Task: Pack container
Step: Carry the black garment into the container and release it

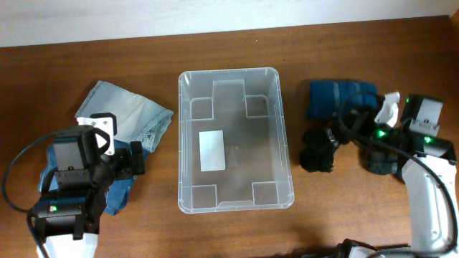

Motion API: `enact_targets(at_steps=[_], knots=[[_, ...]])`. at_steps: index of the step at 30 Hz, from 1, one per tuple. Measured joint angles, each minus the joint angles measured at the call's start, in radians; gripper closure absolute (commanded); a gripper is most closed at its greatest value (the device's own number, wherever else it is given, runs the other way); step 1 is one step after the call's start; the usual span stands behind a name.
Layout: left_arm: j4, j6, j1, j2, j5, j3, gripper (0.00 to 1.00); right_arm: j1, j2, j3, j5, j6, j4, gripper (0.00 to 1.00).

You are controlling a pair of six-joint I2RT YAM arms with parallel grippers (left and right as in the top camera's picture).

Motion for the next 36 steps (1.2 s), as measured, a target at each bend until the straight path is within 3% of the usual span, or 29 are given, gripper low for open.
enact_targets(at_steps=[7, 10, 17, 20, 29, 36], knots=[[0.000, 0.000, 0.000, 0.000, 0.000, 0.001, 0.01, 0.215, -0.004, 0.266, 0.071, -0.122, -0.135, 0.96], [0.000, 0.000, 0.000, 0.000, 0.000, 0.001, 0.01, 0.375, -0.006, 0.383, 0.124, -0.159, -0.135, 0.96], [0.000, 0.000, 0.000, 0.000, 0.000, 0.001, 0.01, 0.673, 0.016, 0.449, 0.195, -0.176, -0.019, 0.96], [0.000, 0.000, 0.000, 0.000, 0.000, 0.001, 0.01, 0.769, 0.119, 0.454, 0.201, -0.168, 0.063, 0.96], [0.000, 0.000, 0.000, 0.000, 0.000, 0.001, 0.01, 0.844, 0.437, 0.454, 0.127, -0.122, 0.241, 0.96], [0.000, 0.000, 0.000, 0.000, 0.000, 0.001, 0.00, 0.880, 0.476, 0.454, 0.093, -0.085, 0.262, 0.96]])
